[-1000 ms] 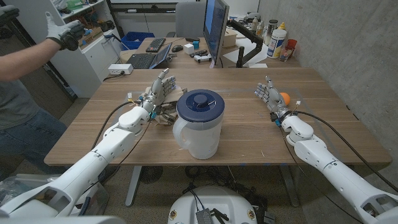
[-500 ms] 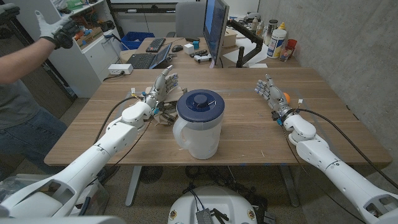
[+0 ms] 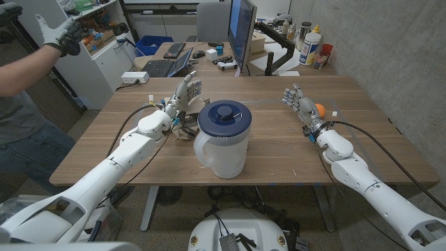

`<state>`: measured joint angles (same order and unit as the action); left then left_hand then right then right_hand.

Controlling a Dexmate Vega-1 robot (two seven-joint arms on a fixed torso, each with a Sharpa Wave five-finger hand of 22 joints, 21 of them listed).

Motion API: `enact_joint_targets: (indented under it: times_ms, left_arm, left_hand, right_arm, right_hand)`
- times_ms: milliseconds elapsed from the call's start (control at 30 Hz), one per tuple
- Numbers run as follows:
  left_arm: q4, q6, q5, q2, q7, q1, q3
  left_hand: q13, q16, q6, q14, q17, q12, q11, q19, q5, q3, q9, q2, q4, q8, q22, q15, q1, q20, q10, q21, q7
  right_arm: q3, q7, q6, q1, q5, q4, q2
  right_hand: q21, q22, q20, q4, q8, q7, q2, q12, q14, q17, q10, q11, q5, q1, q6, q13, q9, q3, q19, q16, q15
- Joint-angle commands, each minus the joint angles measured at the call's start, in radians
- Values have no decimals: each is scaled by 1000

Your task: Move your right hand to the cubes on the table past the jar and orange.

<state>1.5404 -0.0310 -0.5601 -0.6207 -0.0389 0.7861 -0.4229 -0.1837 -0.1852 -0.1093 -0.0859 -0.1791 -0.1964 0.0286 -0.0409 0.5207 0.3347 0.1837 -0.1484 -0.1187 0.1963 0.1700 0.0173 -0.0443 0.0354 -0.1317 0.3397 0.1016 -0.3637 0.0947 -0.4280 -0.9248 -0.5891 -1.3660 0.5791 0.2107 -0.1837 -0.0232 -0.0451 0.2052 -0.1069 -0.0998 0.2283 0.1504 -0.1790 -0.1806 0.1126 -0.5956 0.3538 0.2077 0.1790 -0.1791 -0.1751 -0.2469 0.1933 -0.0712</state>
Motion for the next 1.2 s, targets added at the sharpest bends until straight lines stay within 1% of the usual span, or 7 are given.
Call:
enact_joint_targets:
  times_ms: [33, 100, 233, 333, 600, 1033, 1200]
  left_arm:
    - [28, 27, 10, -9, -15, -4, -4]
    - [36, 35, 11, -11, -20, -3, -4]
    - [52, 46, 14, -18, -25, -4, -3]
    - [68, 51, 16, -24, -30, -2, 0]
    - [91, 59, 18, -30, -38, 6, 3]
    - [104, 68, 12, -35, -36, 11, 6]
    - [100, 64, 7, -36, -27, 12, 7]
  left_hand:
    - [-4, -7, -9, -8, -3, -6, -1, -8, 9, 1, 4, 0, -6, 5, 4, 4, -13, 32, -8, -4, 4]
    - [-4, -7, -9, -9, -3, -6, 0, -8, 10, 1, 4, 0, -7, 5, 4, 4, -14, 32, -9, -5, 3]
    - [-4, -8, -12, -10, -3, -7, -1, -9, 12, 1, 4, 2, -7, 6, 4, 4, -16, 31, -11, -7, 3]
    - [-4, -8, -13, -11, -3, -7, -2, -9, 13, 1, 4, 2, -8, 6, 4, 3, -17, 31, -13, -8, 3]
    - [-5, -8, -15, -12, -3, -7, -2, -10, 16, 0, 4, 4, -9, 7, 5, 4, -21, 29, -13, -12, 2]
    - [-5, -8, -16, -12, -3, -7, -3, -11, 21, -1, 4, 7, -11, 6, 5, 4, -25, 25, -14, -18, 2]
    - [-5, -9, -18, -15, -3, -7, -4, -12, 23, -2, 4, 8, -11, 7, 5, 3, -27, 23, -14, -20, 1]
  right_arm:
    - [-12, 15, -87, 4, 43, 32, -13]
    - [-13, 17, -108, 6, 52, 40, -17]
    - [-15, 7, -139, 6, 75, 44, -21]
    - [-17, 5, -160, 7, 90, 48, -23]
    - [-27, -11, -192, 4, 148, 30, -11]
    - [-48, -50, -222, 7, 260, 12, 5]
    - [-60, -81, -243, 12, 338, 16, 9]
  right_hand:
    - [-1, -2, -1, 10, 6, 5, 1, 4, 13, -2, -15, -6, -5, 21, 14, 4, -4, 2, -2, 0, 8]
    - [1, -2, -1, 16, 4, 8, 0, 4, 31, -2, -19, -5, -6, 30, 16, 4, -4, 4, -9, 5, 13]
    - [7, -2, -5, 24, 8, 32, -2, 7, 48, -2, -33, -12, -7, 44, 34, 5, -5, 7, -26, 7, 16]
    - [9, -2, -4, 30, 12, 42, -5, 9, 55, -2, -43, -16, -9, 56, 52, 5, -5, 11, -34, 7, 21]
    - [11, -2, -3, 41, 13, 53, -8, 12, 72, -3, -59, -21, -11, 75, 65, 6, -6, 16, -45, 8, 26]
    - [8, -2, 3, 55, 13, 66, -11, 13, 81, -3, -73, -30, -13, 100, 77, 7, -7, 24, -42, 5, 33]
    - [8, -2, 5, 62, 14, 76, -12, 15, 88, -3, -83, -31, -14, 112, 85, 7, -7, 28, -46, 6, 38]
